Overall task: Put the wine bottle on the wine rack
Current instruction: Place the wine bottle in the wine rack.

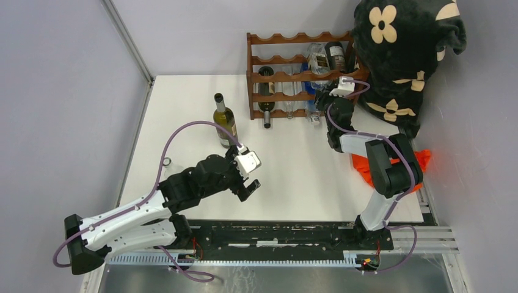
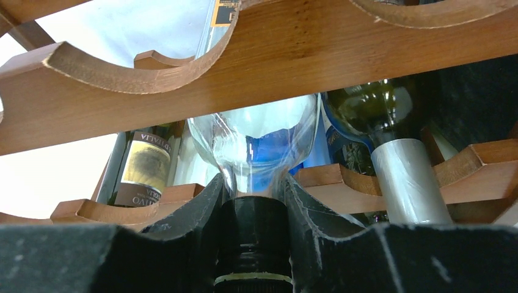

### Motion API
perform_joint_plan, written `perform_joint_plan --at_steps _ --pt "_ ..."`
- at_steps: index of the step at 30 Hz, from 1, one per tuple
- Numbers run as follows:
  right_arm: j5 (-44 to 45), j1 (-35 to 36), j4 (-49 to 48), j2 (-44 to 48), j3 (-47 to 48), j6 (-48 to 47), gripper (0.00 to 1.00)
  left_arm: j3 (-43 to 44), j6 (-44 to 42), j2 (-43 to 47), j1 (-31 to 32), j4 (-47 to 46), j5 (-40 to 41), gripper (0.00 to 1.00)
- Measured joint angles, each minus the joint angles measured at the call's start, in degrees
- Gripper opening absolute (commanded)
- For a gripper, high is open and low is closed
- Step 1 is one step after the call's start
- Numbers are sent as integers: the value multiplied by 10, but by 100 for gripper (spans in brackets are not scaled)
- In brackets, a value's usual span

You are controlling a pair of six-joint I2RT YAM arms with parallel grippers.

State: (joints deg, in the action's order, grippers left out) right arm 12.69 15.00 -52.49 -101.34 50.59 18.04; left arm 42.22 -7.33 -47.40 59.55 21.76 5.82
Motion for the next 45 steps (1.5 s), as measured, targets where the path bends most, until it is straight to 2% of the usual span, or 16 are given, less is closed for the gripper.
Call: perform_joint_plan --at_steps 14,17,22,28,40,45 --pt "-12 2 13 -62 57 4 3 3 0 2 0 0 0 100" --pt "-14 2 14 -73 70 4 9 3 0 4 0 0 0 100" --pt "-14 2 24 -83 89 3 25 3 0 7 0 0 -1 100" --pt "-18 2 29 -83 92 0 49 3 0 10 0 0 -2 100" --pt "-44 3 -6 -79 101 -17 56 3 0 22 0 0 -4 100" --pt "-55 3 -5 -63 90 -36 66 3 1 35 0 0 -5 100"
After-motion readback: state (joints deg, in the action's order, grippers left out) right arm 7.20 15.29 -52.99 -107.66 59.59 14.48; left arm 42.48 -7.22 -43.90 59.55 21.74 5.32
